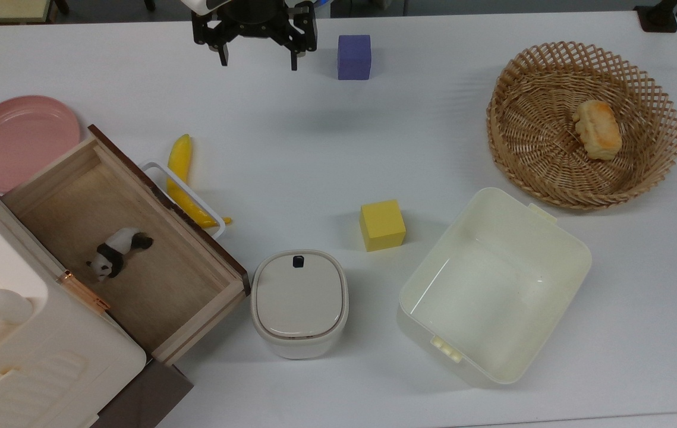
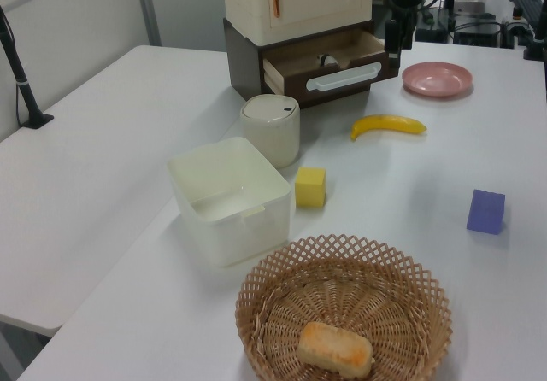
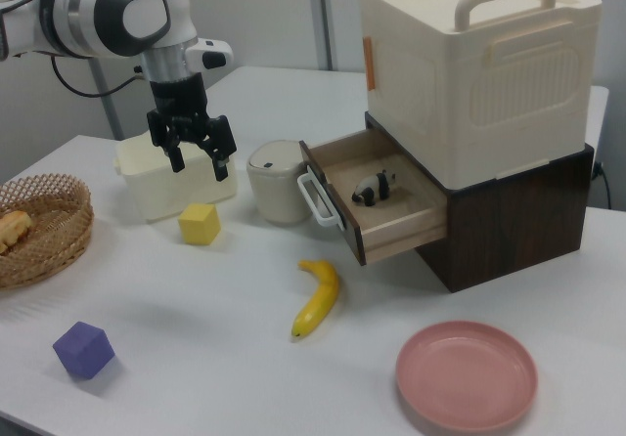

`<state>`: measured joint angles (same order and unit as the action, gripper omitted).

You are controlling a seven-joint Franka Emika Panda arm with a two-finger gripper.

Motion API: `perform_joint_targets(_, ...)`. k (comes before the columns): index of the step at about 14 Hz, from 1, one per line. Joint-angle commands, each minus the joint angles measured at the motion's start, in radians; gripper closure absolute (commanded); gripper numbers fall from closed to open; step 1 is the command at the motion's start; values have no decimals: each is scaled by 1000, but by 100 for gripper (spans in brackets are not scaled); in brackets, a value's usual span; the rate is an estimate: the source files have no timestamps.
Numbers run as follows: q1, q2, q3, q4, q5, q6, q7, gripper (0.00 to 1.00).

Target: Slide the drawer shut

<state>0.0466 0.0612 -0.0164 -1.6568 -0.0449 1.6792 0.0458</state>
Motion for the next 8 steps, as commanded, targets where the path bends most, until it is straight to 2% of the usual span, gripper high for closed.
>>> perform_joint_targets(1,-5,15,-27,6,16,-24,-68,0)
perform_joint_targets(8,-14,15,-25,12,17,-16,-69,0)
